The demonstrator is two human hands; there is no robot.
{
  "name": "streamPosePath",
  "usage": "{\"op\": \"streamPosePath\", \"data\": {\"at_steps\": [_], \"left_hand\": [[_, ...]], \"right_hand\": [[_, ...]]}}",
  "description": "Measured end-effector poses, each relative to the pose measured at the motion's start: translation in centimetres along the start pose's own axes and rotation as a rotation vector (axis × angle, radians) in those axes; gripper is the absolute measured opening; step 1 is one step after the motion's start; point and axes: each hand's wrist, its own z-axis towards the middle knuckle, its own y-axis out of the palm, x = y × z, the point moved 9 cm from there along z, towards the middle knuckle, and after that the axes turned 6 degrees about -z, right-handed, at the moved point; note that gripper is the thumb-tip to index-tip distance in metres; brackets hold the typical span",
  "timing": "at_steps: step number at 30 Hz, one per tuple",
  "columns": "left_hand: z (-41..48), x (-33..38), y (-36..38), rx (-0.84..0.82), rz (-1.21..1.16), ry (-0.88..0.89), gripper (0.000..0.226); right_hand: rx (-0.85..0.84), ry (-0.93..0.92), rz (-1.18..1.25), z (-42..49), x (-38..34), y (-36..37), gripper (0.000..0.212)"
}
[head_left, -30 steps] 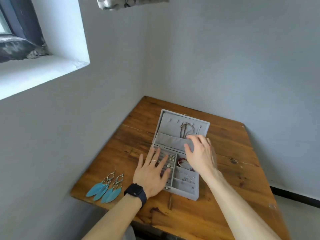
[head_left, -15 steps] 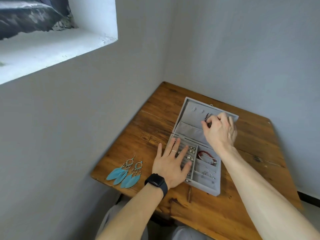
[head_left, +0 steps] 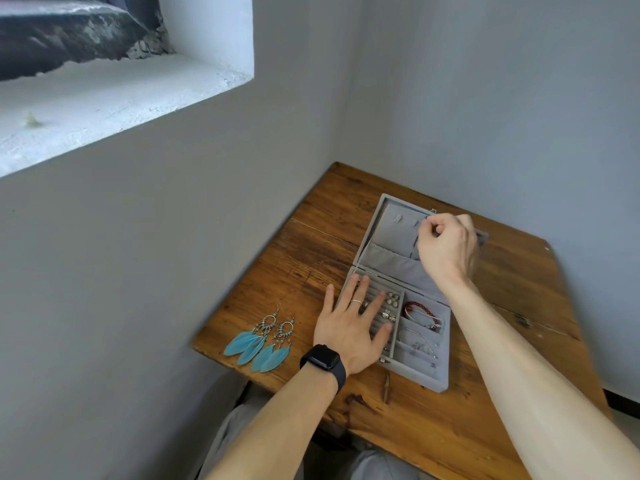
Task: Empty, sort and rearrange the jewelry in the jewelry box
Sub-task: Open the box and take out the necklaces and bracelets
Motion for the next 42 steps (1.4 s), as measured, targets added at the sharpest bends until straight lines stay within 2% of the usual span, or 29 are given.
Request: {"op": "streamPosePath", "data": {"at_steps": [5, 10, 15, 17, 20, 24, 27, 29, 31, 36, 39, 42], "left_hand": [[0.0, -0.2, 0.1, 0.002, -0.012, 0.0, 0.067], [0.2, -0.4, 0.2, -0.033, -0.01, 0.001, 0.071], [0.3, -0.4, -0.5, -0.101, -0.075, 0.023, 0.071], [0.4, 0.0, -1.9, -0.1, -0.139, 0.011, 0.073], [1.0, 2.4, -6.9, 0.013, -0.269, 0.039, 0.074], [1.7, 7.7, -15.0, 0.09, -0.621, 0.123, 0.069], [1.4, 11.1, -18.9, 0.022, -0.766, 0.205, 0.051], [0.7, 12.9, -19.9, -0.04, -0.752, 0.268, 0.032], [-0.4, 13.9, -19.9, -0.078, -0.732, 0.302, 0.022], [-3.1, 14.8, -17.5, -0.163, -0.834, 0.295, 0.013], [-4.4, 15.4, -15.8, -0.205, -0.879, 0.287, 0.009], [-5.5, 15.7, -14.4, -0.269, -0.959, 0.257, 0.015]], "right_hand": [[0.003, 0.135, 0.194, 2.4, 0.2, -3.4, 0.007], [-0.053, 0.121, 0.457, 2.3, -0.4, -6.2, 0.014], [-0.035, 0.071, 0.575, 1.2, -1.2, -10.3, 0.013], [-0.035, 0.039, 0.602, 0.5, -1.5, -11.9, 0.014], [-0.052, -0.002, 0.633, -0.8, -1.8, -14.2, 0.014], [-0.105, -0.05, 0.713, -3.7, -2.0, -16.3, 0.016], [-0.136, -0.055, 0.714, -6.2, -1.3, -17.2, 0.013], [-0.159, -0.061, 0.693, -7.8, -0.8, -17.7, 0.012], [-0.183, -0.045, 0.702, -9.5, -0.2, -18.1, 0.01], [-0.22, 0.047, 0.776, -14.5, 1.9, -18.1, 0.006], [-0.228, 0.145, 0.891, -17.7, 3.4, -17.1, 0.016], [-0.303, 0.222, 0.963, -20.7, 4.4, -15.4, 0.026]]}}
